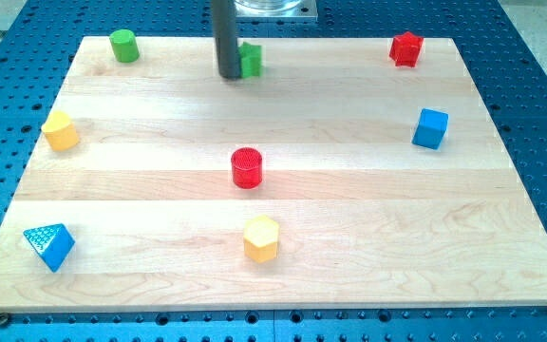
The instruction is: Keep the green star to the left of the red star
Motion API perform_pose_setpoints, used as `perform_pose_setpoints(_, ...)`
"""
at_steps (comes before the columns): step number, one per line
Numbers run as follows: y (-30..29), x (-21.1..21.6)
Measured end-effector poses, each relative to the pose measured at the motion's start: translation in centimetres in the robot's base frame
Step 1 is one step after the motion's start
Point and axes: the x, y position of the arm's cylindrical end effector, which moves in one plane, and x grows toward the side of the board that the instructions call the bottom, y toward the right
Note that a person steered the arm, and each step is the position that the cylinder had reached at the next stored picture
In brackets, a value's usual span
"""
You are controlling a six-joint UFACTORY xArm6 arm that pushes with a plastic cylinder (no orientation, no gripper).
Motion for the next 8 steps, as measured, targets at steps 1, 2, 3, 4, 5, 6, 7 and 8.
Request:
perform_pose_setpoints(1, 0.3, -0.2)
perform_pose_setpoints(2, 4.6, -1.4)
perform_pose_setpoints(3, 5.0, -1.1)
perform_pose_setpoints(4, 5.0, 0.0)
perform_pose_setpoints(5, 5.0, 0.0)
perform_pose_setpoints(6, 5.2, 1.5)
perform_pose_setpoints(7, 5.5, 1.8)
perform_pose_setpoints(8, 5.5, 1.8)
